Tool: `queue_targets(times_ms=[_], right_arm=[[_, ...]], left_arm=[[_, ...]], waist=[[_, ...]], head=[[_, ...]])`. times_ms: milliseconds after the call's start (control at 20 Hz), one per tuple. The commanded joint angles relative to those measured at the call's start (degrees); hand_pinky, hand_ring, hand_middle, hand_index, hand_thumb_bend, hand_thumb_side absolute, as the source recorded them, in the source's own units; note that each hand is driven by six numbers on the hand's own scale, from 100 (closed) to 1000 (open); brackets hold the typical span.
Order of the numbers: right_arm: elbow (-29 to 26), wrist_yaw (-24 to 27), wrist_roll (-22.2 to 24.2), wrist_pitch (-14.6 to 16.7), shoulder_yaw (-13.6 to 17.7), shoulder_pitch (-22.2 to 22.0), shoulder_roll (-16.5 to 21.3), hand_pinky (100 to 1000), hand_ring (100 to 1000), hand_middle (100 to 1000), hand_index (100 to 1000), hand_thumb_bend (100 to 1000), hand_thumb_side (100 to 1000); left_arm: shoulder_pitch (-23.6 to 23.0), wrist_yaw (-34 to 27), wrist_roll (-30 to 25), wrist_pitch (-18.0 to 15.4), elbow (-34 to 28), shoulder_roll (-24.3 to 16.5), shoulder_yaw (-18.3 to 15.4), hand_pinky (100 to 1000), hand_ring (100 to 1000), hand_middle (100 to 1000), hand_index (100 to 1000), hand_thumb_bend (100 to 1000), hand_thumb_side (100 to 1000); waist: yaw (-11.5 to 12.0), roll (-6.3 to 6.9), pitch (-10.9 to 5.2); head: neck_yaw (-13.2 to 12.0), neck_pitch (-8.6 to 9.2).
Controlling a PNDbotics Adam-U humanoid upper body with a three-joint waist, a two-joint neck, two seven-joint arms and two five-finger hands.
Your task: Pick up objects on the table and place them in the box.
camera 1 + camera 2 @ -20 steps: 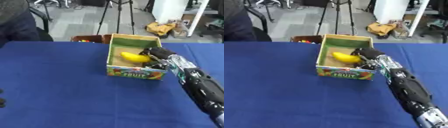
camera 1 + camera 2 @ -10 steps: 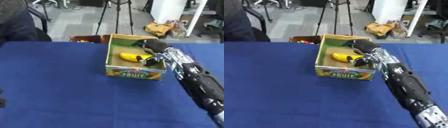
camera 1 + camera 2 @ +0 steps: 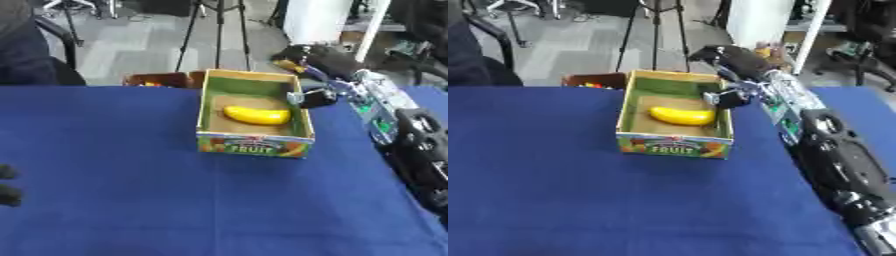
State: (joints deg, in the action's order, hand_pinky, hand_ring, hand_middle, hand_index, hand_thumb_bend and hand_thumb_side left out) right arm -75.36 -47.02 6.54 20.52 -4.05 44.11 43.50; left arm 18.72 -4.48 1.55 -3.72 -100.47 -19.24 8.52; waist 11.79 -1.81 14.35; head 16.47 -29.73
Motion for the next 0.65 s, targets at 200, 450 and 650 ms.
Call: queue_targets(times_ms=[200, 450, 650], right_arm=[[-11.5, 7.6, -1.2, -2.6, 3.3, -5.2, 5.8, 694, 820, 792, 893, 100, 178], [-21.6, 14.5, -2.9, -3.8, 5.8, -13.9, 5.5, 628, 768, 721, 751, 100, 264], [-28.6, 17.5, -3.3, -3.8, 7.1, -20.9, 4.1, 609, 747, 688, 715, 100, 282]], left_arm=[[0.0, 0.2, 0.8, -0.4, -0.1, -1.2, -1.1, 543, 545, 619, 714, 573, 818], [-0.7, 0.4, 1.3, -0.7, 0.4, -0.9, -1.6, 542, 544, 618, 713, 570, 821], [-1.3, 0.5, 1.7, -0.8, 0.7, -0.8, -1.9, 541, 543, 621, 713, 568, 823]], waist=[[-3.9, 0.47, -1.23], [-7.9, 1.01, -1.02], [-10.1, 1.35, -1.0]], head=[[-1.9, -0.78], [-3.6, -0.87], [-4.7, -1.16]])
